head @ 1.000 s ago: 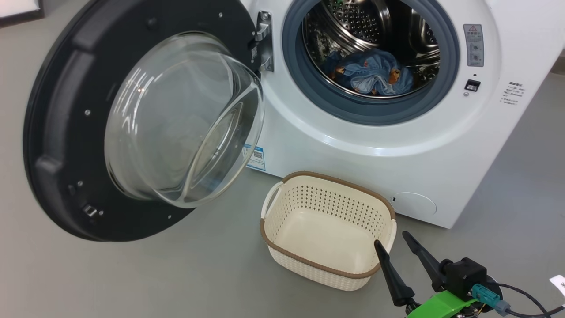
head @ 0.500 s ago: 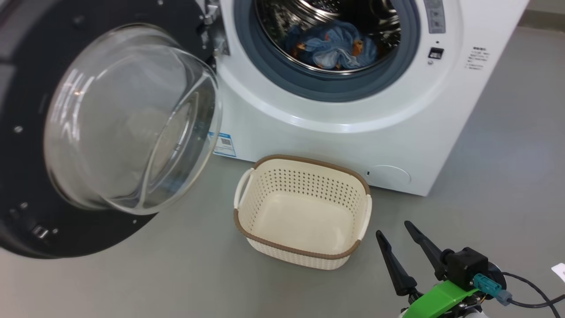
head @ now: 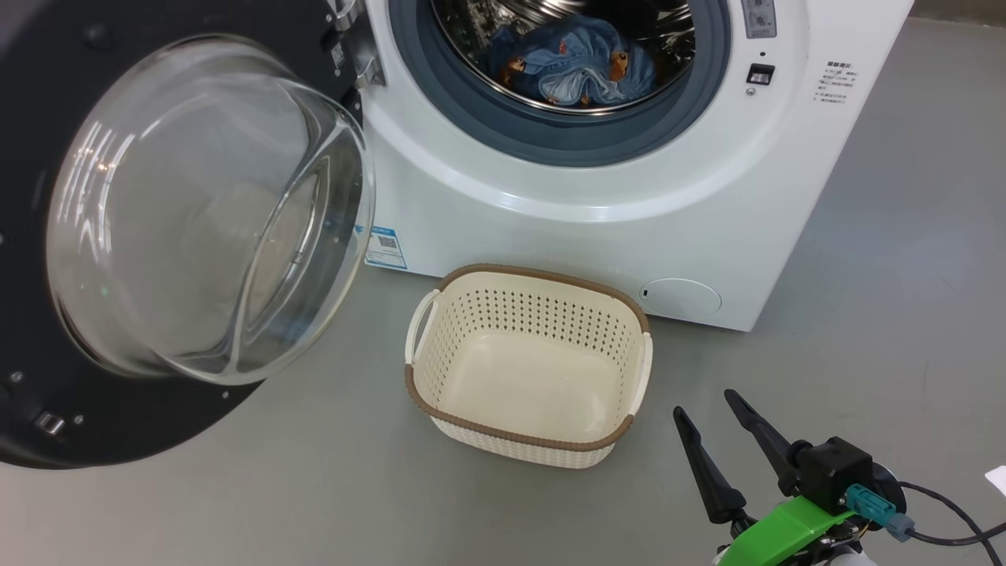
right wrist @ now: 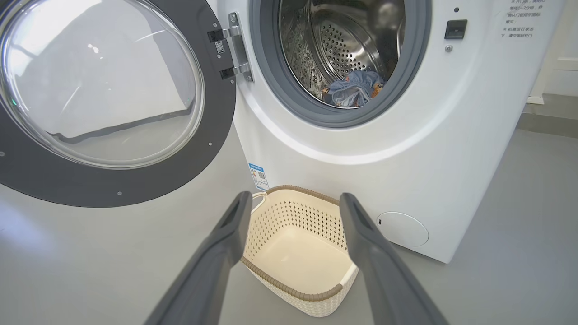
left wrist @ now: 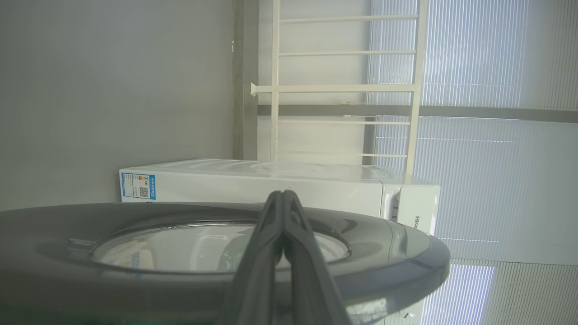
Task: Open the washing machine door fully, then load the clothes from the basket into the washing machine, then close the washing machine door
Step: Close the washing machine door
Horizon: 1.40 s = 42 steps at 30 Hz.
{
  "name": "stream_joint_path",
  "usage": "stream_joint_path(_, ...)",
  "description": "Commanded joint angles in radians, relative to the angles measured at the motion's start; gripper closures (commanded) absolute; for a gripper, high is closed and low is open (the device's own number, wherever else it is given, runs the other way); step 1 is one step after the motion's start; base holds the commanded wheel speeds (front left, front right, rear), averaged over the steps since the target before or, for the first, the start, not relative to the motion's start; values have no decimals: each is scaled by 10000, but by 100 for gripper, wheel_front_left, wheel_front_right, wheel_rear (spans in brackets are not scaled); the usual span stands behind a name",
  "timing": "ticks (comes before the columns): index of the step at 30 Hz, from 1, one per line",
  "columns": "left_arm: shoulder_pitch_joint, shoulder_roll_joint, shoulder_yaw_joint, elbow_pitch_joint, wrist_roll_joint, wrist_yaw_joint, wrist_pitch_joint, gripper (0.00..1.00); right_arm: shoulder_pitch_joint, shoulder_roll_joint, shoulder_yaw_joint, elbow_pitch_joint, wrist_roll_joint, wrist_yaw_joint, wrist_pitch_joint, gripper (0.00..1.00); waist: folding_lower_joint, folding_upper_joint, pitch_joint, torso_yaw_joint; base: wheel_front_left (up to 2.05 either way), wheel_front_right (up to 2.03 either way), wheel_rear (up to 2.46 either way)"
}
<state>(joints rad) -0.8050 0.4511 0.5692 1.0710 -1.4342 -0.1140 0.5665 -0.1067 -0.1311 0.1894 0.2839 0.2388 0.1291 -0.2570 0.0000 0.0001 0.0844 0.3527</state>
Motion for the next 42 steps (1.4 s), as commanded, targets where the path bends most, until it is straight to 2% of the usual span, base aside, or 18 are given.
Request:
stream_joint_path(1, -160, 549, 36, -197, -75, -95, 288, 100, -350, -36, 269, -198, -33, 16, -48, 0, 0, -1, -18, 18, 0, 0, 0)
stream_joint_path(15, 323, 191, -357, -800, -365, -162, 2359, 100, -270, -15, 278, -164, 29, 16, -48, 0, 0, -1, -173, 48, 0, 0, 0)
stream_joint_path(22, 917, -65, -584, -1822, -481, -160, 3422, 100, -152, 52, 216, -199, 51, 16, -48, 0, 0, -1, -308, 27, 0, 0, 0)
stream_joint_path(26, 1310, -275, -698, -2579, -549, -18, 3924, 100, -63, 103, 174, -233, 58, 16, -48, 0, 0, -1, -360, -3, 0, 0, 0)
stream_joint_path(32, 1970, -856, -652, -4172, -810, 439, 4293, 100, -3, 168, 105, -275, 71, 16, -48, 0, 0, -1, -429, -72, 0, 0, 0)
stream_joint_path(42, 3353, -2056, -627, -7578, -1086, 1939, 4481, 100, 91, 282, 49, -348, 89, 16, -48, 0, 0, -1, -500, -382, 0, 0, 0)
